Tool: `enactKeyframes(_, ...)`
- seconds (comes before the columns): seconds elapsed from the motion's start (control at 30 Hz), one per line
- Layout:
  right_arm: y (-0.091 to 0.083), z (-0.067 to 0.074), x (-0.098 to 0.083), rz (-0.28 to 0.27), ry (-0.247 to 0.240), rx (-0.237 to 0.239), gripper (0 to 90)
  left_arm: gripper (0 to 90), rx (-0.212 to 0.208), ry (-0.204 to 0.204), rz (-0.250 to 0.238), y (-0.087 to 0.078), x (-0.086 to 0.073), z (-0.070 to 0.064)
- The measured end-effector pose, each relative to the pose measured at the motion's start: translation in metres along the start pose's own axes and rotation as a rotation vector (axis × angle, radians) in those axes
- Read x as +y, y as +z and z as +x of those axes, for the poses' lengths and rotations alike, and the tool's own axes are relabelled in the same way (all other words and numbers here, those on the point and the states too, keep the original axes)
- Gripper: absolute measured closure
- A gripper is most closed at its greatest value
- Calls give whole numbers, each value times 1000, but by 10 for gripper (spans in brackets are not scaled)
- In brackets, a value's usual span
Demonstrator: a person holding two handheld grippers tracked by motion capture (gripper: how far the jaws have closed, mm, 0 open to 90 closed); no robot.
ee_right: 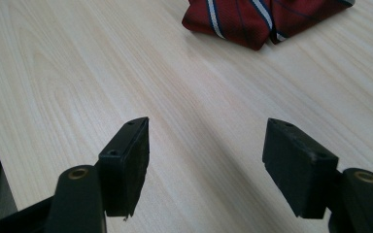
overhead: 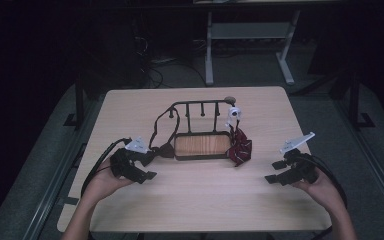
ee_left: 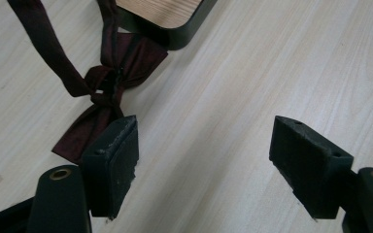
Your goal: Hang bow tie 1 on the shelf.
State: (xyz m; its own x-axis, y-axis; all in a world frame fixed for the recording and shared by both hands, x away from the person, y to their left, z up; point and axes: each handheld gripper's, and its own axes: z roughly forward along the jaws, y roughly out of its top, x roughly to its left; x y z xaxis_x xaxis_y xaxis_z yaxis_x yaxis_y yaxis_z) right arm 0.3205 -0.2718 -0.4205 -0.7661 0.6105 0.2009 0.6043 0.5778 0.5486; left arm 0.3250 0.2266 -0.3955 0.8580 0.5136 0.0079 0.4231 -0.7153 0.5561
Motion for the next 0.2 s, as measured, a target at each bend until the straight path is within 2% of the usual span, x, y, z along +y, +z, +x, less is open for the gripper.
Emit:
enactKeyframes(0.13,2,0,-1,3,1,10,334,251,2,-6,7,4,-6,0)
enactKeyframes(0.2,4,0,-1,5,-1,12,333,250,5,-14,-5,5,-10,1)
